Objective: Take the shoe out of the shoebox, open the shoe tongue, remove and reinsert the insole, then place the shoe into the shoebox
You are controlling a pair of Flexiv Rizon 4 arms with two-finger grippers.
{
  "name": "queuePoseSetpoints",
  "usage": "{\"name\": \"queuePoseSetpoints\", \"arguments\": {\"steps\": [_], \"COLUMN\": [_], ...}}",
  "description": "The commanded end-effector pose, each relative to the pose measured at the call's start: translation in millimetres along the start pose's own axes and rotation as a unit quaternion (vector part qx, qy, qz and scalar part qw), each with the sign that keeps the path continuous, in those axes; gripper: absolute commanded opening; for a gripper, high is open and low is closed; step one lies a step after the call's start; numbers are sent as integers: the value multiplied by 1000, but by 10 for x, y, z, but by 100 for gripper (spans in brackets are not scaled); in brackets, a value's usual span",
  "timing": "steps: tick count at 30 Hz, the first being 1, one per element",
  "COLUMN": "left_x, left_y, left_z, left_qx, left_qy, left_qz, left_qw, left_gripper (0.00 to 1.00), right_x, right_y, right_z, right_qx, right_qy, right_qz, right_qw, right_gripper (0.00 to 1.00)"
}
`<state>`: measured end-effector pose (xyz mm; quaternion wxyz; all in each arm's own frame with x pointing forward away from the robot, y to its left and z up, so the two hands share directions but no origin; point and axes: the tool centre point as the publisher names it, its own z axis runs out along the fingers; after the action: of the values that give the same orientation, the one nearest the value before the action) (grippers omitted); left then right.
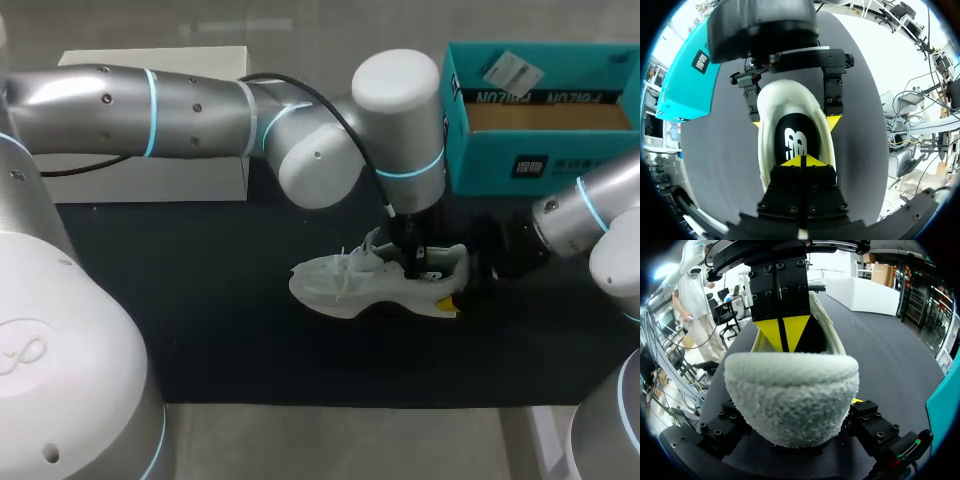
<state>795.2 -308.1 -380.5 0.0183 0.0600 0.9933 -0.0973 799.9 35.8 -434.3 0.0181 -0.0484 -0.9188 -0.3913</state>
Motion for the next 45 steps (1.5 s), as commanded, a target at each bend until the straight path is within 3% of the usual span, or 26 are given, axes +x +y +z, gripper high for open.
{"name": "queuePoseSetpoints", "arguments": {"steps": [1,13,20,31,37,45], "left_x": [26,193,200,350,322,219], "left_y": [38,238,256,323,333,349], "left_z": [-24,13,48,119,185,279], "left_qx": [2,-21,-20,-50,-47,-41], "left_qy": [0,40,61,103,116,93], "left_qz": [-1,0,-6,34,25,2], "left_qw": [1000,999,998,993,992,995], "left_gripper": [0,0,0,0,0,0], "right_x": [-11,-11,-11,-11,-11,-11], "right_y": [-25,-25,-25,-25,-25,-25], "right_z": [52,52,52,52,52,52], "right_qx": [1,1,1,1,1,1], "right_qy": [-1,-1,-1,-1,-1,-1], "right_qz": [1,1,1,1,1,1], "right_qw": [1000,1000,1000,1000,1000,1000], "right_gripper": [0,0,0,0,0,0]}}
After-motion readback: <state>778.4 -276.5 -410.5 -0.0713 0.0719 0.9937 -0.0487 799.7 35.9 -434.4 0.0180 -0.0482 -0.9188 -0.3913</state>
